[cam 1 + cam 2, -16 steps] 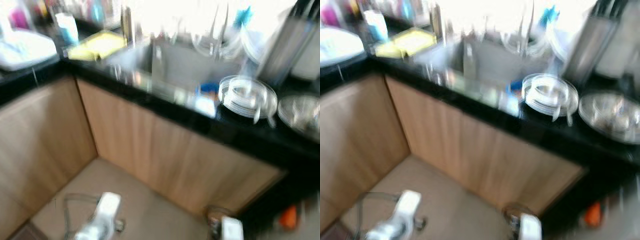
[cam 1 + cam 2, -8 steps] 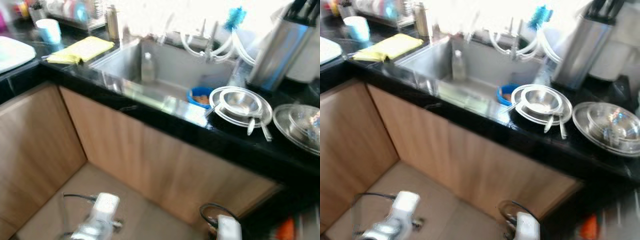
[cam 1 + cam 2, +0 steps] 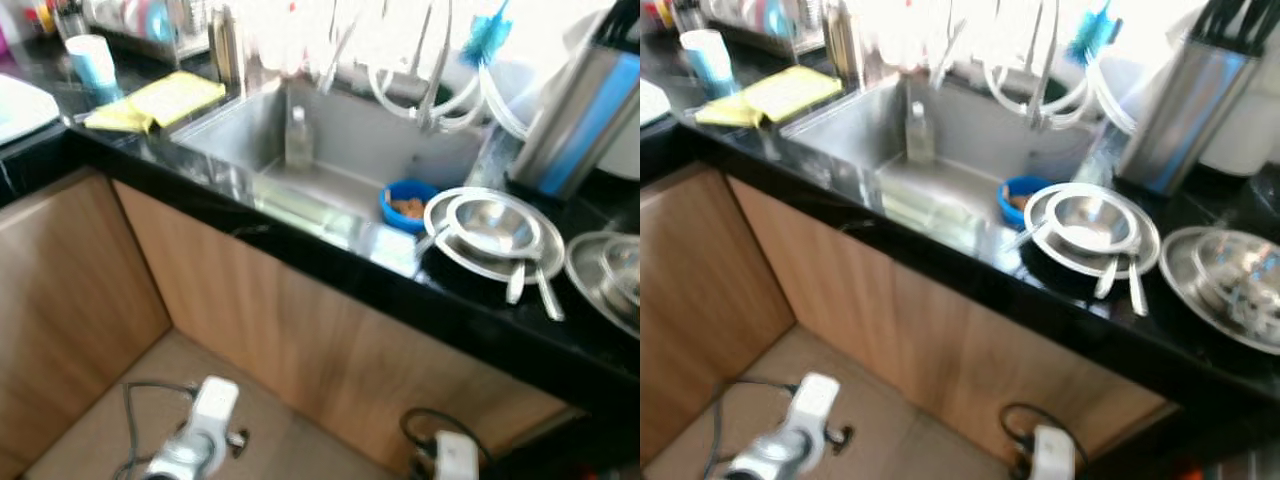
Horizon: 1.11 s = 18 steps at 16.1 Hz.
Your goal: Kitchen organization
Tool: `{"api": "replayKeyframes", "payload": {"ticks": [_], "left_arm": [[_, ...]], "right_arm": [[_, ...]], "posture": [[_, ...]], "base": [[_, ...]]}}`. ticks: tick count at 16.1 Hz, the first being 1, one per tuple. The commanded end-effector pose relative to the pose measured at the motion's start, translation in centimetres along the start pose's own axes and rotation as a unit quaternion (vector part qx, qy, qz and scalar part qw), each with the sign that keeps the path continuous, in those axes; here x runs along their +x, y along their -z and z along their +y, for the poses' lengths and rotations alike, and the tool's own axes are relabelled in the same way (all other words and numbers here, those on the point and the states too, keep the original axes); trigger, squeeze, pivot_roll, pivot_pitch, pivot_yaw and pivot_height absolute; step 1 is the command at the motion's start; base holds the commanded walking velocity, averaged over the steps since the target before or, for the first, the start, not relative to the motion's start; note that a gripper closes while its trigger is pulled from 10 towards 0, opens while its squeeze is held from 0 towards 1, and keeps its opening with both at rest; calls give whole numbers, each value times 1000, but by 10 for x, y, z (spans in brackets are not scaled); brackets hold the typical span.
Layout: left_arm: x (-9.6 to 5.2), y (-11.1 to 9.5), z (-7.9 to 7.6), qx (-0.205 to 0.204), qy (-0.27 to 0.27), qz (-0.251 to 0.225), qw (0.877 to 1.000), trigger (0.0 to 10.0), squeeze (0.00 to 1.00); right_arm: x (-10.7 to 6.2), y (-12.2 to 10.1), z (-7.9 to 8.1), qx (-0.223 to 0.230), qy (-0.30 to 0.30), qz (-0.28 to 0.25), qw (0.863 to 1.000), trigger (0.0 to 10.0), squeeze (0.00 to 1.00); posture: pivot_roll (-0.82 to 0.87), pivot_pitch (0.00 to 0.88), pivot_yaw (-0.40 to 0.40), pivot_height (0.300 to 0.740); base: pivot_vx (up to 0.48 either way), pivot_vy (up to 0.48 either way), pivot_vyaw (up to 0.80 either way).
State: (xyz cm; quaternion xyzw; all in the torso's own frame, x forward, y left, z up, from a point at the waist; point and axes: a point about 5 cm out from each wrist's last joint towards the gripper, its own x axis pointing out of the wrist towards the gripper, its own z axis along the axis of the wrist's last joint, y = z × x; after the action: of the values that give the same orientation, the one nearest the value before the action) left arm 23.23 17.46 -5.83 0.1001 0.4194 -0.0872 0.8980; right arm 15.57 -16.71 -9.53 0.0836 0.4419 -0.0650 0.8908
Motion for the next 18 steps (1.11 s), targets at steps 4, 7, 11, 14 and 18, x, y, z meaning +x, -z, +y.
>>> {"api": "replayKeyframes", "payload": {"ticks": [4, 7, 11, 14, 18], "left_arm": [[-1, 6, 3, 5, 0, 9, 1000, 10000, 0], [-1, 6, 2, 5, 2, 9, 1000, 10000, 0], [-1, 6, 2, 4, 2, 8, 1000, 10000, 0], [-1, 1, 2, 7, 4, 1, 1000, 10000, 0], [0, -2, 1, 6, 6, -1, 1000, 10000, 0]], "right_arm": [[-2, 7, -3, 3, 1, 11, 1000, 10000, 0], [-4, 13, -8, 1, 2, 23, 1000, 10000, 0], [-5, 16, -11, -1, 2, 29, 1000, 10000, 0], [-6, 20, -13, -2, 5, 40, 999, 10000, 0], [-7, 21, -17, 4, 8, 37, 999, 10000, 0]], "posture": [[195, 82, -97, 736], [193, 82, -97, 736], [194, 81, -97, 736], [195, 71, -92, 736], [197, 68, -89, 736]], "base": [[0, 0, 0], [0, 0, -496], [0, 0, -739], [0, 0, -719], [0, 0, -494]]}}
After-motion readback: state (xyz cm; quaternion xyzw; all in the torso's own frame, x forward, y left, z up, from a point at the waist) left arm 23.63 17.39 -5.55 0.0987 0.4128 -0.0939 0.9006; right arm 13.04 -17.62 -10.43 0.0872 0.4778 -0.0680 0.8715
